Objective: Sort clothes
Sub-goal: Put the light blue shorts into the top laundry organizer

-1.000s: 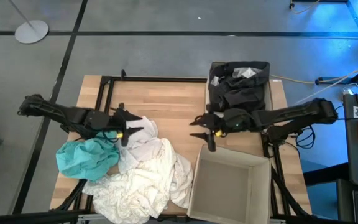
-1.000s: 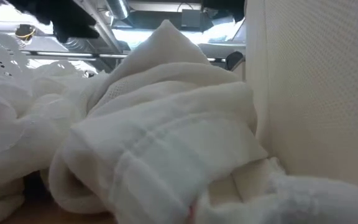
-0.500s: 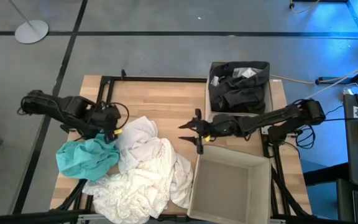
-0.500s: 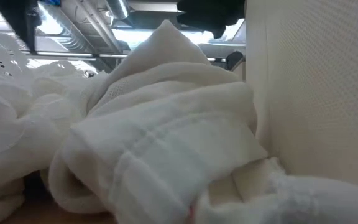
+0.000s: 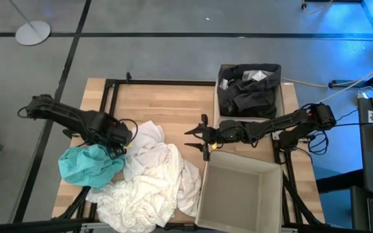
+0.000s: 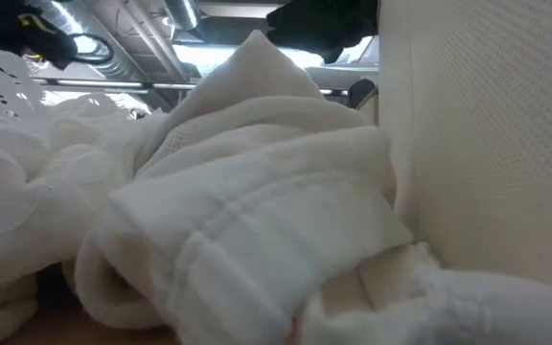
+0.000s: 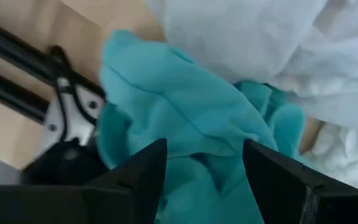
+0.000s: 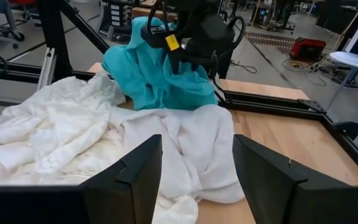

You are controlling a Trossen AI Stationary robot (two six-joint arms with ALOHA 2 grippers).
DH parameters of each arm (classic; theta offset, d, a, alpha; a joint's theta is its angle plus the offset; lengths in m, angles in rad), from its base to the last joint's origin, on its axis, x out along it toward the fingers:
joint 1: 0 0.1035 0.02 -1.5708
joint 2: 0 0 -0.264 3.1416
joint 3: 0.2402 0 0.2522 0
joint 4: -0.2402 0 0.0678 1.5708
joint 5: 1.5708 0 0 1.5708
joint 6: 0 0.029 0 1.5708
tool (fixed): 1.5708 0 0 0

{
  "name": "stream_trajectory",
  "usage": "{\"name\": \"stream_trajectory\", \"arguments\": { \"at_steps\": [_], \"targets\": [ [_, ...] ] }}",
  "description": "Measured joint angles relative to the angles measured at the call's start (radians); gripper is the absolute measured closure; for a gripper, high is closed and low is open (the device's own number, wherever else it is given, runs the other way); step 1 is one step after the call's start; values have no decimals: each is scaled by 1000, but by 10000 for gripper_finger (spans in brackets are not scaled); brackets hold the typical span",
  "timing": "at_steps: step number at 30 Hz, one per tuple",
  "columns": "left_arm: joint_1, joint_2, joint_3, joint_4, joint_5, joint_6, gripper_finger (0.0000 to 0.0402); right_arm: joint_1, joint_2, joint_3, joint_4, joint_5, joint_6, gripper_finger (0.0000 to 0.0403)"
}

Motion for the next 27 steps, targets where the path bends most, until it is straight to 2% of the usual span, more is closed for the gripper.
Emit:
{"name": "stream_trajectory", "arguments": {
  "at_steps": [7,14,23,27],
  "targets": [
    [0,5,-64,130,69,19,198,0,0,0,8,0,-3,205],
    [-4,16,-132,195,83,25,202,0,0,0,6,1,-3,205],
    [-6,160,-155,276,99,96,227,0,0,0,8,2,-7,205],
    [-6,252,-158,308,128,167,260,0,0,0,5,1,-7,205]
  ]
}}
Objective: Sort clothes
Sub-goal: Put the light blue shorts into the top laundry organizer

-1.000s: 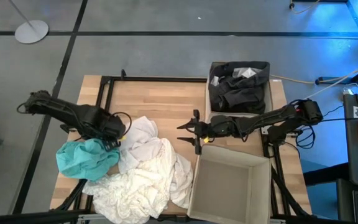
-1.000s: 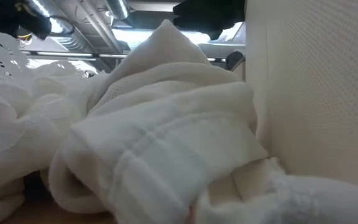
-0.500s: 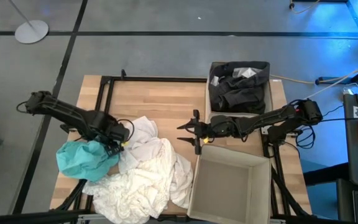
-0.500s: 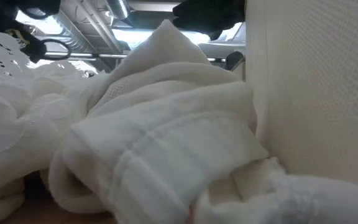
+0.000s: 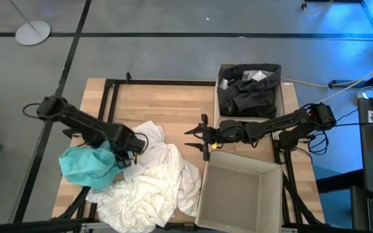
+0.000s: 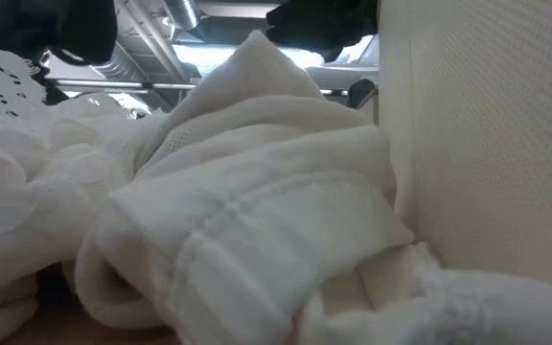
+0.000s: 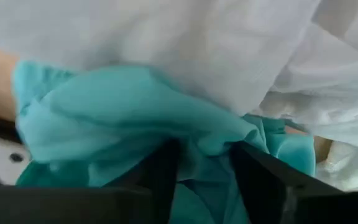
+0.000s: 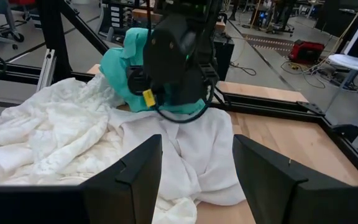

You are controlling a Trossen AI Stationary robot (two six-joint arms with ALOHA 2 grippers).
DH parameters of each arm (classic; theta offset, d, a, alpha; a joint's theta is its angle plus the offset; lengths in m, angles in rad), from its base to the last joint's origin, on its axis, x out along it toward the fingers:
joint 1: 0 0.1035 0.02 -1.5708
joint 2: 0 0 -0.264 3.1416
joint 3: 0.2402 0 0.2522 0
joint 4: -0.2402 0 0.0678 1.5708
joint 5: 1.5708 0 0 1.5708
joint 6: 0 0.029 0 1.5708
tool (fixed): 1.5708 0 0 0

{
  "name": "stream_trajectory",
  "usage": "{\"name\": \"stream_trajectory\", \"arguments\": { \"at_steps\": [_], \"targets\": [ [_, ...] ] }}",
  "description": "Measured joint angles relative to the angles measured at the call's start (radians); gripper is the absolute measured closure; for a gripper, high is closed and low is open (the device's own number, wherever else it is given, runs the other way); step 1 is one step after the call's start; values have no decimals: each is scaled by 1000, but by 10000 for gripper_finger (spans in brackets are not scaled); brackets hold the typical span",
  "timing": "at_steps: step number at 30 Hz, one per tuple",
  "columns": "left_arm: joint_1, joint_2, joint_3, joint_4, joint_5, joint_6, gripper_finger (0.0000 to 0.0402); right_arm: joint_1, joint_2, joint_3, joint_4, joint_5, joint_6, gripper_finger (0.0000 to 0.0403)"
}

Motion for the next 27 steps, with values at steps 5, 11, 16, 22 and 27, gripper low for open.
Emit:
{"name": "stream_trajectory", "arguments": {
  "at_steps": [5,11,16,22,27],
  "targets": [
    [0,78,0,79,33,79,338,0,0,0,-2,0,0,205],
    [-3,75,26,114,64,149,393,0,0,0,-5,0,0,205],
    [-19,-4,155,63,35,155,399,0,0,0,3,0,0,205],
    [-37,-123,381,-5,-156,212,400,0,0,0,45,10,-7,205],
    [-31,-183,548,15,-313,327,401,-6,0,15,109,35,-54,205]
  ]
}}
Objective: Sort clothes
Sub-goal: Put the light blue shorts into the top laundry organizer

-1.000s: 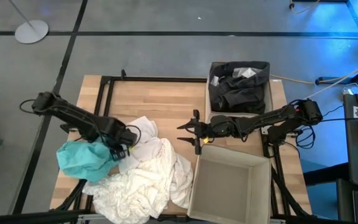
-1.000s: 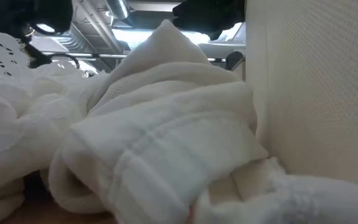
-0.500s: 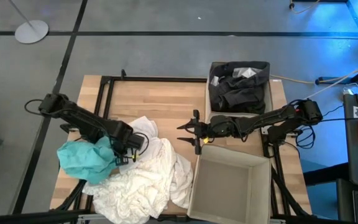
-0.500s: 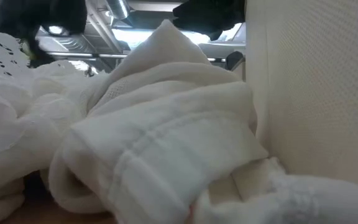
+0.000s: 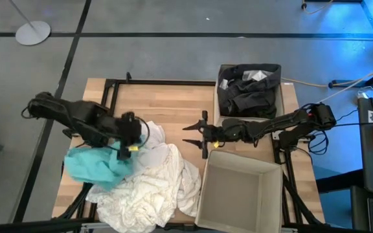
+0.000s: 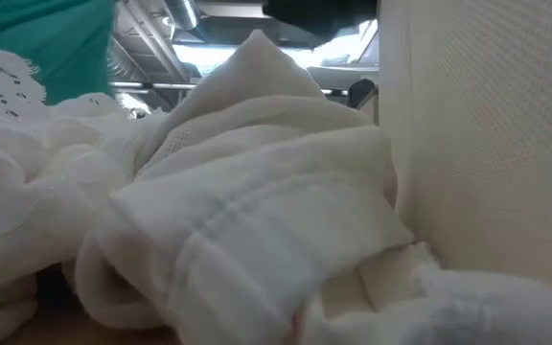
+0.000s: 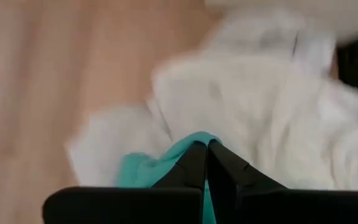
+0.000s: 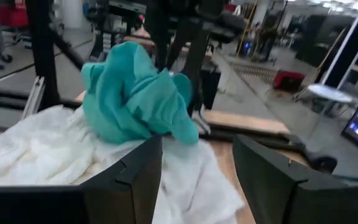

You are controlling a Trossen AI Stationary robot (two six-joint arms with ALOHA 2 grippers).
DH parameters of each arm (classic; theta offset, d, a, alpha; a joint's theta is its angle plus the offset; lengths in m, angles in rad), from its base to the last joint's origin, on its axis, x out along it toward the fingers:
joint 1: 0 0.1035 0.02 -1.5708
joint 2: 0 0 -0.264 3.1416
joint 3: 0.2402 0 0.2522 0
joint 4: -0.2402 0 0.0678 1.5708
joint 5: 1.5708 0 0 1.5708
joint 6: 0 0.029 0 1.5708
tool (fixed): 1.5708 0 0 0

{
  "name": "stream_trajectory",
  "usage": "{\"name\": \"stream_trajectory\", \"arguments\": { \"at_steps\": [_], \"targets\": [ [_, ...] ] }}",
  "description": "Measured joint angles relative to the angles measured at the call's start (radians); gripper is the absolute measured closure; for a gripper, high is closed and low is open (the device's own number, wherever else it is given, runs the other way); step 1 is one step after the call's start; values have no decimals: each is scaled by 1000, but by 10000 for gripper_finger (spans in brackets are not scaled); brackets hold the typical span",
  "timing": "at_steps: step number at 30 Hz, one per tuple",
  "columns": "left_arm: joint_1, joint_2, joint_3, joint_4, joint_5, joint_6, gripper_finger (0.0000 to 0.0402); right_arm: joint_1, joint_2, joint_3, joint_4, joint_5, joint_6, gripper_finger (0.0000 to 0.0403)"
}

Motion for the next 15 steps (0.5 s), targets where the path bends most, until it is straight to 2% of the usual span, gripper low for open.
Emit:
{"name": "stream_trajectory", "arguments": {
  "at_steps": [5,10,15],
  "targets": [
    [1,-22,90,97,-91,167,401,-25,9,74,-21,-27,-5,205],
    [1,-24,111,256,-100,323,401,-69,73,163,-31,-140,-6,205],
    [1,-19,111,270,-101,367,401,-82,142,261,-62,-196,8,192]
  ]
}}
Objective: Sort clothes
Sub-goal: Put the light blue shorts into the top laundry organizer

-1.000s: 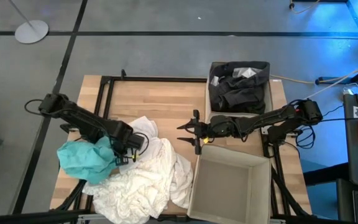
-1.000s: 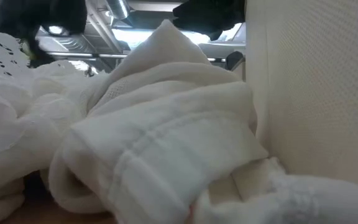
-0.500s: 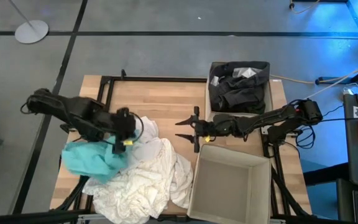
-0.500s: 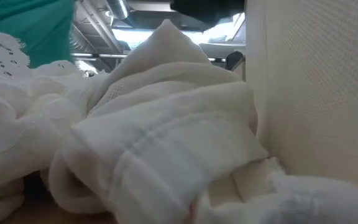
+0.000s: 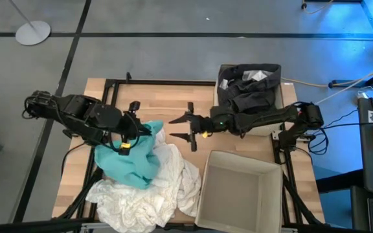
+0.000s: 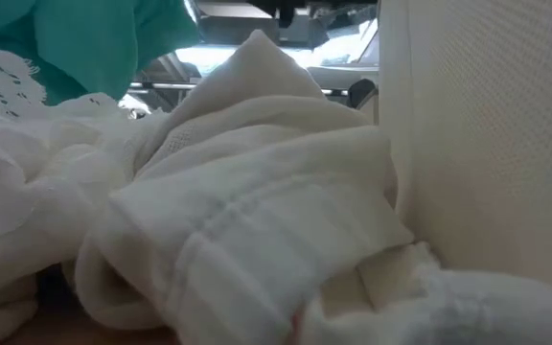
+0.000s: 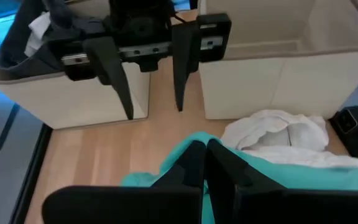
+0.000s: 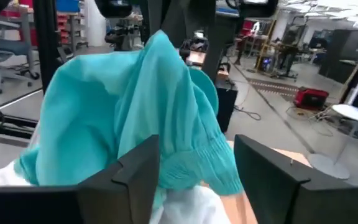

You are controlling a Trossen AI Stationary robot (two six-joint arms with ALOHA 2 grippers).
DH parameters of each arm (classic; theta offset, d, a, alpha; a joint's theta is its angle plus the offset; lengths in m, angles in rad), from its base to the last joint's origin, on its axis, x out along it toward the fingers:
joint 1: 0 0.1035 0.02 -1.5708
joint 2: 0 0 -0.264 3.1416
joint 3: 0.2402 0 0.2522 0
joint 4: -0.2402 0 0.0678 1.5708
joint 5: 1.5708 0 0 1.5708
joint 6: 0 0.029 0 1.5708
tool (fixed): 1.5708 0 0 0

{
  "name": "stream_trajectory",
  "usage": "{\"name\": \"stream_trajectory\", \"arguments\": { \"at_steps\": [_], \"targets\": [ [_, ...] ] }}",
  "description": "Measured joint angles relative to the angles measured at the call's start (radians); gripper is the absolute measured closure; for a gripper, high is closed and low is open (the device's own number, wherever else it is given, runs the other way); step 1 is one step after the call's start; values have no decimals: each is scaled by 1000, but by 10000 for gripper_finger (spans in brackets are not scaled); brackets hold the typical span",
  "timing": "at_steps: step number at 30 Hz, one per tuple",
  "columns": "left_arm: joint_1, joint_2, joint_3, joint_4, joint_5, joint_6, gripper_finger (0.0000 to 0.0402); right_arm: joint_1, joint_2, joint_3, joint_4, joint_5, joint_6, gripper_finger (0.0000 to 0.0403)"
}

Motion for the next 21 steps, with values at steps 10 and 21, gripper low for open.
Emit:
{"name": "stream_trajectory", "arguments": {
  "at_steps": [10,21],
  "targets": [
    [0,0,0,0,1,3,401,3,151,259,-190,-84,-4,72],
    [0,0,0,18,2,17,401,3,346,465,-187,-181,-36,50]
  ]
}}
